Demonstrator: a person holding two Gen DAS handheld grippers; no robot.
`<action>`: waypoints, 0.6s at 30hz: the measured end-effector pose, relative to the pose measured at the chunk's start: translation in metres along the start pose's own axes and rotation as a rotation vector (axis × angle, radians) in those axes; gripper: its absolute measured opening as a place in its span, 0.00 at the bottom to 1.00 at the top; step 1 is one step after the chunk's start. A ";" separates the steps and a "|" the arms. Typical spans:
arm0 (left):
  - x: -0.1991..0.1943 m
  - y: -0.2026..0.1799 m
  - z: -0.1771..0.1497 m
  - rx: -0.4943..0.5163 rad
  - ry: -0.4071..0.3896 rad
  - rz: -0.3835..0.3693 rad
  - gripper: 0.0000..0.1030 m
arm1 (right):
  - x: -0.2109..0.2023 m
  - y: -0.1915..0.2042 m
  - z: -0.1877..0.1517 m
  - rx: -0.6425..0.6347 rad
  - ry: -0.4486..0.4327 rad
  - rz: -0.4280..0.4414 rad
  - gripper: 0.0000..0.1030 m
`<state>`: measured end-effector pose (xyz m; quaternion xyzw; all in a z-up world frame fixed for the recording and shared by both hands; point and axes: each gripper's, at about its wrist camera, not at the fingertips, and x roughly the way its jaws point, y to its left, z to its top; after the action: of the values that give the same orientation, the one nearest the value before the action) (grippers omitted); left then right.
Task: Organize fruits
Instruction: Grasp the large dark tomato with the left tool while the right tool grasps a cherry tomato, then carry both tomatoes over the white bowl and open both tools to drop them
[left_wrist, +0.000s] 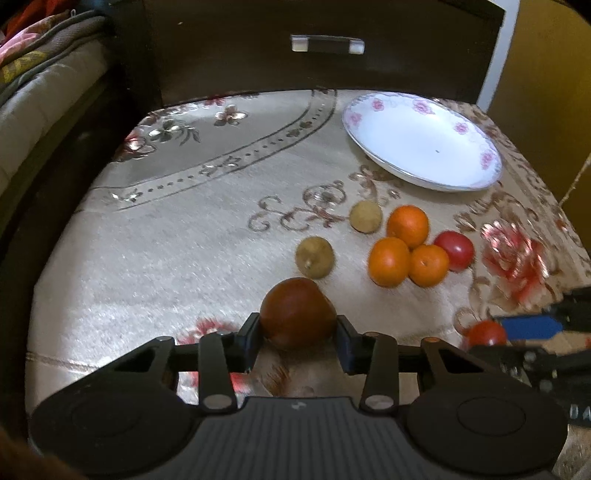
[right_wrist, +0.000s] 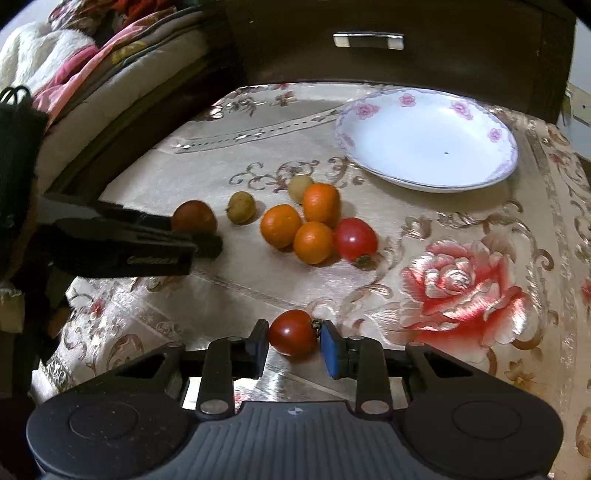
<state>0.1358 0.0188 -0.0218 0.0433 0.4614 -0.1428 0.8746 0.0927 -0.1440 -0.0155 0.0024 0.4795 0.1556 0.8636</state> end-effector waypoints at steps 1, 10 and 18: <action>-0.001 -0.001 -0.001 0.004 0.002 -0.009 0.47 | -0.001 -0.001 0.000 0.004 -0.001 0.001 0.23; -0.014 -0.023 0.005 0.033 -0.026 -0.079 0.47 | -0.010 -0.015 0.004 0.048 -0.025 -0.023 0.23; -0.009 -0.055 0.033 0.076 -0.067 -0.103 0.47 | -0.020 -0.030 0.018 0.086 -0.082 -0.049 0.23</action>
<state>0.1415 -0.0385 0.0078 0.0478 0.4278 -0.2065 0.8787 0.1054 -0.1753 0.0065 0.0342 0.4498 0.1132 0.8853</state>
